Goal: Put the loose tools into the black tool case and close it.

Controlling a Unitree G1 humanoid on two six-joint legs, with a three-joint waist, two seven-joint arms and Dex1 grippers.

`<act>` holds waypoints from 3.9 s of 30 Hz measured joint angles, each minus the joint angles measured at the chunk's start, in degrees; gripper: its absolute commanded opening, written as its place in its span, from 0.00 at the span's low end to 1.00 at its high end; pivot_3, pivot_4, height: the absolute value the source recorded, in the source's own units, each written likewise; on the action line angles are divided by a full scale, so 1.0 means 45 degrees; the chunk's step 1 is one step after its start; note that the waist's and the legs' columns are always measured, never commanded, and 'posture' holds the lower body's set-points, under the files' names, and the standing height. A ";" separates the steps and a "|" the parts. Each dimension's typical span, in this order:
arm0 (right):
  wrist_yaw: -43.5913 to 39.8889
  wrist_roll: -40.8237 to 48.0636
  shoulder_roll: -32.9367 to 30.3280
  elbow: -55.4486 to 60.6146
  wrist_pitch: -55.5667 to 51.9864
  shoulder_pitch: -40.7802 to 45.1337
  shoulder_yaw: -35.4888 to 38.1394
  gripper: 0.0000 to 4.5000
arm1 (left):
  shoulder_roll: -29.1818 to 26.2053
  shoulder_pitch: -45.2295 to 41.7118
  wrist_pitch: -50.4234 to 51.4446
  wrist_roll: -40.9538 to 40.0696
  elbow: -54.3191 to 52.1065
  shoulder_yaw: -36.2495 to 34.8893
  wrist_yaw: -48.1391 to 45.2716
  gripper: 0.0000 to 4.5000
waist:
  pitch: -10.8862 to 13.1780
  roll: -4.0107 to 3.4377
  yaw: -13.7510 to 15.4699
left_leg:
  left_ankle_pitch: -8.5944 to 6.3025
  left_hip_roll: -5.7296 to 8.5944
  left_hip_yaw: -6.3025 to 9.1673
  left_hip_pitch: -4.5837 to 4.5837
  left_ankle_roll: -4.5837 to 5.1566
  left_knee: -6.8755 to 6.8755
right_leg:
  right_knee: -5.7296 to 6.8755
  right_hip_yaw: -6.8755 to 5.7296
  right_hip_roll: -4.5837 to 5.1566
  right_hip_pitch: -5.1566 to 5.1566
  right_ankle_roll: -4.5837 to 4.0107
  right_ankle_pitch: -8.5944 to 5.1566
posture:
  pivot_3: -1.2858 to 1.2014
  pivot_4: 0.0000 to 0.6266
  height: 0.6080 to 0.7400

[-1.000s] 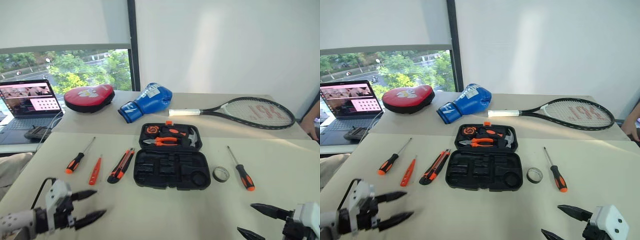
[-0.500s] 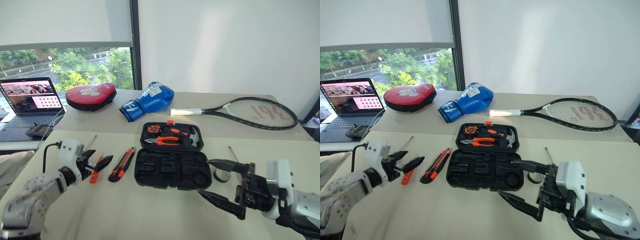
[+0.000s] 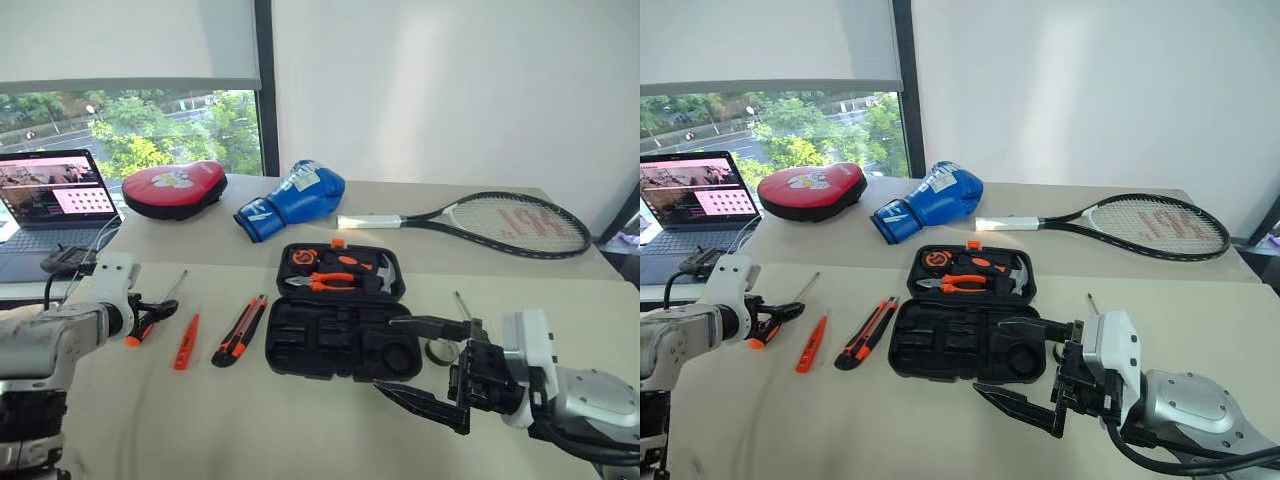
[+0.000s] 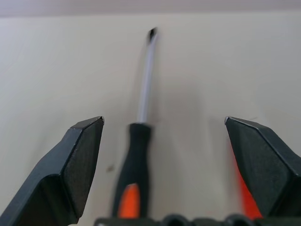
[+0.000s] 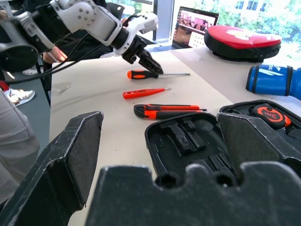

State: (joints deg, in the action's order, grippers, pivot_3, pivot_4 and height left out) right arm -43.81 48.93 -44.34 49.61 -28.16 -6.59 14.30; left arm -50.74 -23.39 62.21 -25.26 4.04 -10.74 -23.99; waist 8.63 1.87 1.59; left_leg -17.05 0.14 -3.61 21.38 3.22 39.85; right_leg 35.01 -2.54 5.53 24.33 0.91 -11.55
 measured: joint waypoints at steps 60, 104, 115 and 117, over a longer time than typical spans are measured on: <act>0.5738 -0.1705 -0.1935 0.1952 0.6649 -1.0272 0.1723 1.00 | 0.6690 -0.9385 -1.1609 0.7475 1.0391 0.8577 -1.1558 0.40 | 0.0022 0.0055 0.0127 | -0.0132 0.0014 -0.0026 0.0224 0.0325 0.0411 | 0.0014 0.0052 -0.0011 0.0013 0.0160 0.0067 | 0.52 0.24 1.00; 0.5988 0.2623 -0.3683 -0.1362 -0.2828 -0.0524 0.2936 1.00 | 0.8399 -0.2854 -0.8142 0.2962 0.2499 0.4404 -0.6963 0.16 | -0.0157 -0.0137 0.0111 | -0.0054 0.0003 0.0009 0.0299 0.0182 0.0406 | 0.0021 0.0062 0.0165 0.0089 0.0113 0.0119 | 0.52 0.24 1.00; 1.0302 0.2921 -0.3200 -0.4769 -0.9211 0.4930 -0.0569 1.00 | 0.4951 -0.2454 -0.4552 -0.1539 -0.3654 0.3230 -0.9777 0.99 | -0.0154 -0.0162 0.0057 | -0.0054 0.0031 -0.0038 0.0358 0.0237 0.0432 | -0.0004 0.0062 0.0006 0.0127 0.0105 0.0146 | 0.52 0.24 1.00; 1.0208 0.2869 -0.3087 -0.6199 -1.0118 0.5806 -0.0647 1.00 | 0.4701 -0.2398 -0.4399 -0.1771 -0.4162 0.3294 -0.9807 0.99 | -0.0154 -0.0163 0.0024 | -0.0060 0.0035 -0.0051 0.0350 0.0255 0.0431 | -0.0004 0.0073 0.0002 0.0125 0.0119 0.0154 | 0.52 0.24 1.00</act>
State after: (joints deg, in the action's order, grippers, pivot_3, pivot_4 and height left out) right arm 2.13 61.84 -58.24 21.71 -73.69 19.54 11.39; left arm -29.58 -34.18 42.42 -33.23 -14.69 4.08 -68.12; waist 7.94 1.14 1.69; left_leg -17.32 0.30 -3.84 22.95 4.37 41.79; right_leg 34.99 -2.21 5.54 24.89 1.44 -10.86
